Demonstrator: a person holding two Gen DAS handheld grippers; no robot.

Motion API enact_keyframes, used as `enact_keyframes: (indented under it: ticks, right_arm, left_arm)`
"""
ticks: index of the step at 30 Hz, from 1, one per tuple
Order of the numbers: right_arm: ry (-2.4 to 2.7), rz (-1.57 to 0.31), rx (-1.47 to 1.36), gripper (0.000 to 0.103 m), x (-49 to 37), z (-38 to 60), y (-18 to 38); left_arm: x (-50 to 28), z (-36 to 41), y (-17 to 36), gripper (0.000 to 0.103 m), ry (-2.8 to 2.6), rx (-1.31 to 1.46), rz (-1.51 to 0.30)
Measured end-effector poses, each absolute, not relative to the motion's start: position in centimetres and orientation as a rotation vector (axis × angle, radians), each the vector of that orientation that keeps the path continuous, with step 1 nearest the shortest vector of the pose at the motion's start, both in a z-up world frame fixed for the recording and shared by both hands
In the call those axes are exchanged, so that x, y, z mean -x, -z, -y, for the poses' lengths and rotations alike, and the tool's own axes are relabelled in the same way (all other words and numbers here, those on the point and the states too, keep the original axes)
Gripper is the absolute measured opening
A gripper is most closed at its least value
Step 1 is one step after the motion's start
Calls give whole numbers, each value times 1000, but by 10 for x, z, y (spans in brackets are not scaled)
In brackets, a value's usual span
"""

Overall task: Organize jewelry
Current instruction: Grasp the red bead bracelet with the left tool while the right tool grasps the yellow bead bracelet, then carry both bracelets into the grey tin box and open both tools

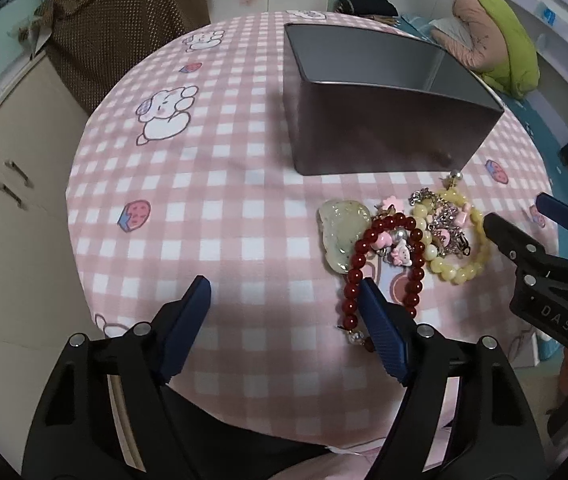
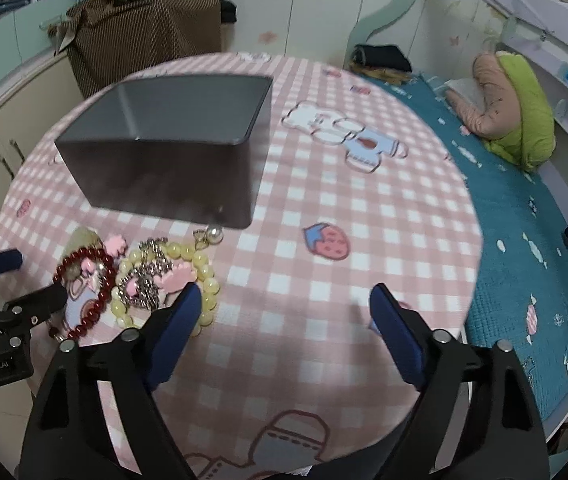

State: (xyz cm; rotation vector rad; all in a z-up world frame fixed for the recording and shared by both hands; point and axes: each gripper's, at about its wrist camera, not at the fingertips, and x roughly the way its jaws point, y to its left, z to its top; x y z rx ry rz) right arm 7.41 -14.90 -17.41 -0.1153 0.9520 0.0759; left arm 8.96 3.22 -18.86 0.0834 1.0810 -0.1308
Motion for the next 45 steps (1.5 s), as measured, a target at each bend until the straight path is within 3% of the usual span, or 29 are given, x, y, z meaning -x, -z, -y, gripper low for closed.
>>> enact_keyframes:
  ticks: [4,7,8,9,11,25,45]
  right_arm:
    - [-141,-965,119,55,-74,144,180]
    - [-198,-969,118,24,-71,140,178]
    - [-209,-969,129,10,-70,137,178]
    - [-210,-968,140,9,-70,135,178]
    - [-216,-970,125,9,-71,136,178]
    - [-269,-832,71,9,-67,144,127]
    - [-321,-636,37,9,-63,144,59]
  left_arm:
    - [-85,-31,190,62,157,-98,-1063]
    - [-82,-29,188,38,186,-119,-1053]
    - [-80,-28,188,22,200,-120,-1049]
    - [-79,-28,188,12,216,-118,-1048]
    - [-83,-27,185,8,285,-75,-1040]
    - [-83,-36,150,8,428,114,-965]
    - [-92,-31,93,8,451,139,-814]
